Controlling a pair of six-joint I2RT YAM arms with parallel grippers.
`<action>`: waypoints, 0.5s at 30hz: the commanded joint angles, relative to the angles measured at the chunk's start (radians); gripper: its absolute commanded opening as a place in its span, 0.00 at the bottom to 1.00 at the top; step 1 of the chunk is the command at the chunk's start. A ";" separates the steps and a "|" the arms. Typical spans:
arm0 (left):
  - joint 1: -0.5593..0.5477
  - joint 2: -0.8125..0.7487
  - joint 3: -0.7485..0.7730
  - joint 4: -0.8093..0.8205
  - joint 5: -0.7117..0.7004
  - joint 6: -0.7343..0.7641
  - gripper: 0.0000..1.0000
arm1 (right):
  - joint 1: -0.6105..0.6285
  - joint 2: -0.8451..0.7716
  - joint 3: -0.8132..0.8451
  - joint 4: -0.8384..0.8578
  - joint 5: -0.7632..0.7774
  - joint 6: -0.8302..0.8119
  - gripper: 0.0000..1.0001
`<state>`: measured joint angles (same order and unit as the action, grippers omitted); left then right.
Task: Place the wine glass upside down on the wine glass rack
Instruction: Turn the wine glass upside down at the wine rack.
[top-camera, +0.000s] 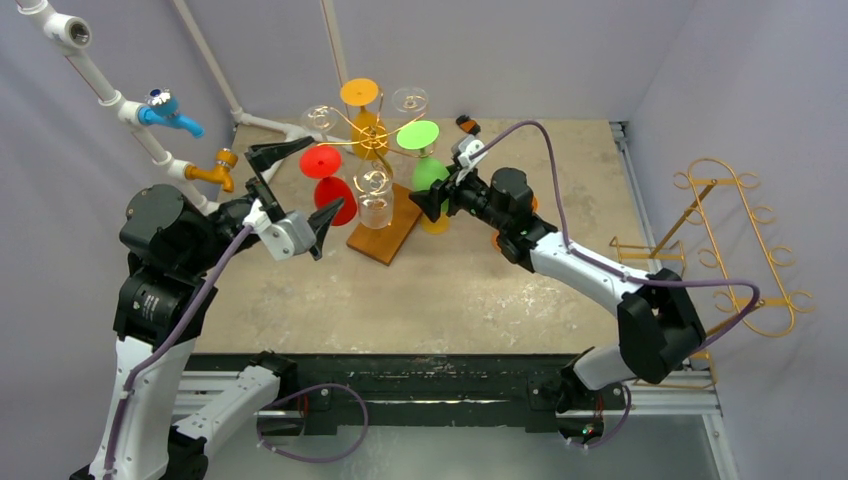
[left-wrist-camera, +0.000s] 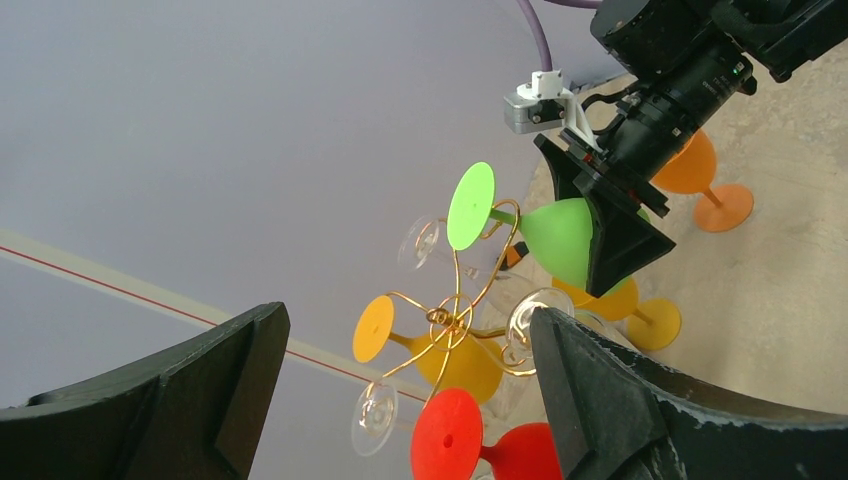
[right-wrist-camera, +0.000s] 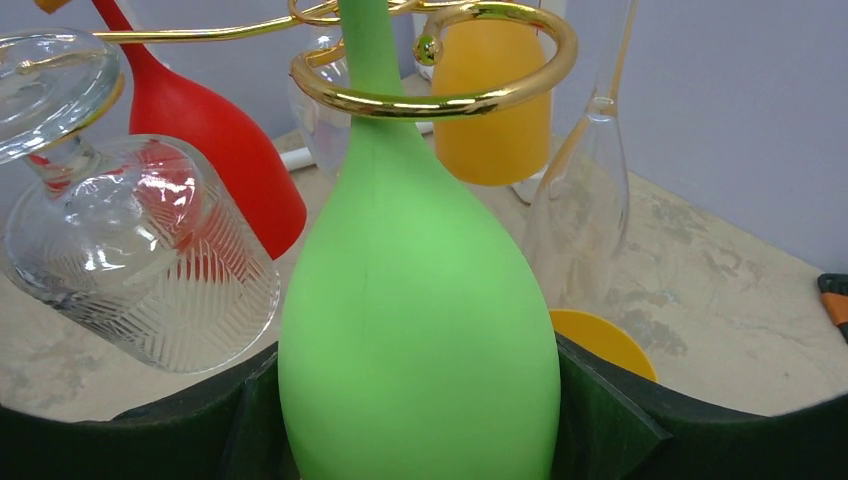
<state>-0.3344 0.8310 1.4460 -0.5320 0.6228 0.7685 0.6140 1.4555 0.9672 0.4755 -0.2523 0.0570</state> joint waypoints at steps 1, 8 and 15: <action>0.001 -0.006 -0.005 0.037 -0.010 -0.015 1.00 | -0.005 0.012 -0.008 0.122 -0.012 0.065 0.24; 0.001 -0.013 -0.015 0.040 -0.012 -0.015 1.00 | -0.011 0.055 -0.006 0.135 -0.013 0.113 0.27; 0.001 -0.016 -0.015 0.037 -0.015 -0.011 1.00 | -0.040 0.063 -0.040 0.194 -0.033 0.171 0.30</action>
<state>-0.3344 0.8196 1.4410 -0.5320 0.6189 0.7685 0.6056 1.5314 0.9531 0.5648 -0.2756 0.1642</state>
